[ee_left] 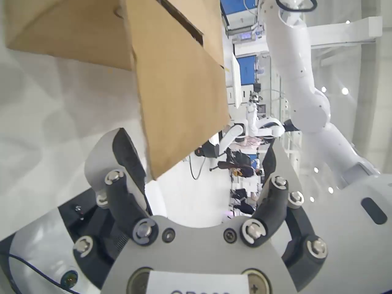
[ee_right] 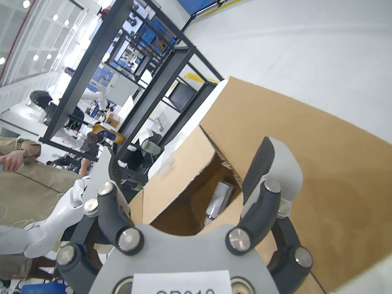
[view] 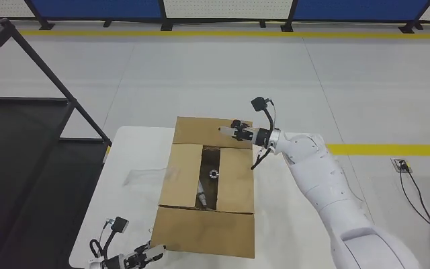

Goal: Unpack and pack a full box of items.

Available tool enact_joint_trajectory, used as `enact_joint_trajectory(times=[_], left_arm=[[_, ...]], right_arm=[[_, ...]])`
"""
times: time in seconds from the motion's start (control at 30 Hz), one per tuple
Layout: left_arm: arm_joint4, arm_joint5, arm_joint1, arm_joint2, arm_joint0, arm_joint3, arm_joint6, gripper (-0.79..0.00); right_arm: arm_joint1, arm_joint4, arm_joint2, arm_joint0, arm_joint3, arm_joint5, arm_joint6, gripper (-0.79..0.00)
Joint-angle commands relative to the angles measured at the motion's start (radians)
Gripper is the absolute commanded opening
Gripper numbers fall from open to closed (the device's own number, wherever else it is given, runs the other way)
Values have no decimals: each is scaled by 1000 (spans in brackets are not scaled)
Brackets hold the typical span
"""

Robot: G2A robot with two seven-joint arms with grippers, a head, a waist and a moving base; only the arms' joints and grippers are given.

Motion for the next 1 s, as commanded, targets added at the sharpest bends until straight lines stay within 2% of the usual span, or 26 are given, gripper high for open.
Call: enact_joint_trajectory(times=[0.0,0.2,0.33,0.77,0.97], left_arm=[[-64,19,5,0,-7,0,-49,0],[-184,50,13,-2,-23,-23,-86,0],[-187,51,15,9,-47,-45,-24,0],[-56,63,18,79,-159,-45,220,0],[-36,62,18,80,-165,-45,235,0]], right_arm=[[21,-24,22,3,8,30,-25,0],[59,-58,55,10,37,105,-44,0],[66,-71,53,25,83,181,-29,0],[15,24,19,58,185,181,73,0],[11,56,27,63,176,158,76,0]])
